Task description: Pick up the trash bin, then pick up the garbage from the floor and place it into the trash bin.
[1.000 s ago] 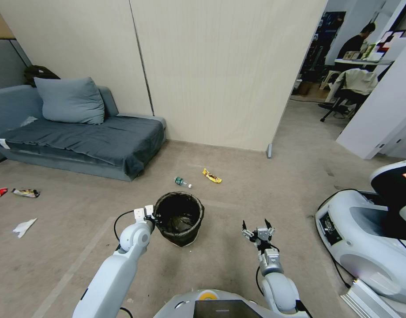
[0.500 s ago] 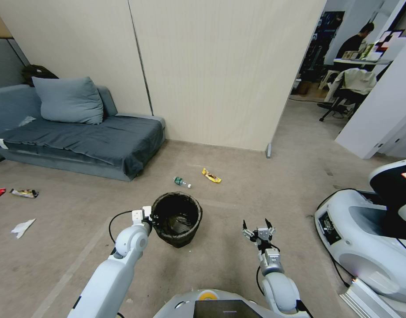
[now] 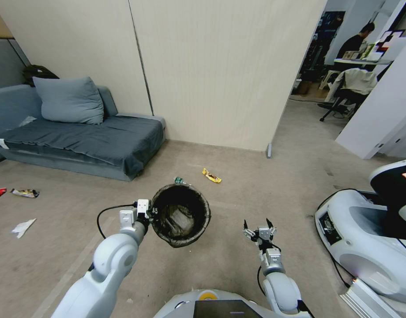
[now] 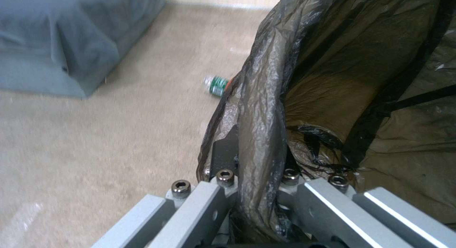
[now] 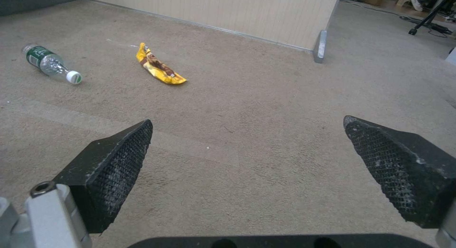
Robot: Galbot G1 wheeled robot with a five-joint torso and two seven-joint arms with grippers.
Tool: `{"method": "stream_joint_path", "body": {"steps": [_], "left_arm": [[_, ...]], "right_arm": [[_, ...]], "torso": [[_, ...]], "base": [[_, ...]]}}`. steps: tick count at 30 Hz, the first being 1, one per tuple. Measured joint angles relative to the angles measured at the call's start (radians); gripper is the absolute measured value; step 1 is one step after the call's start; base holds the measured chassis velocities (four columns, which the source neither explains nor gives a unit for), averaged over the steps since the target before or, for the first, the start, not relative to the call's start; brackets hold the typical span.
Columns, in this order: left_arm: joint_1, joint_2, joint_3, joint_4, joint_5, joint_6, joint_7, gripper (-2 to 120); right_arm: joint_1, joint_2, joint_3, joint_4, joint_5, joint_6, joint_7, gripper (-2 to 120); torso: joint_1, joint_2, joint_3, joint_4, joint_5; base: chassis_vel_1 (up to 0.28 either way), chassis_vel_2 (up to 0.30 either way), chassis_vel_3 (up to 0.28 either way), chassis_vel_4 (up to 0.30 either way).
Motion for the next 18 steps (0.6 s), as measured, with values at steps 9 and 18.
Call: {"method": "stream_joint_path", "body": {"steps": [9,18], "left_arm": [[0.107,-0.04,-0.026,-0.072,0.106,-0.001,0.034,1],[0.11,-0.059,-0.037,-0.069,0.134,-0.001,0.042,1]], "right_arm": [[-0.008,-0.008,0.009,0.015,0.016,-0.001,-0.001,100],[-0.014,-0.006,0.016,0.034,0.019,0.007,-0.016,100]], "torso": [[0.0,0.0,0.0,0.0001,0.0001],[0.0,0.0,0.0,0.0,0.0001]], "base": [[0.0,0.0,0.0,0.0],[0.0,0.0,0.0,0.0]]}}
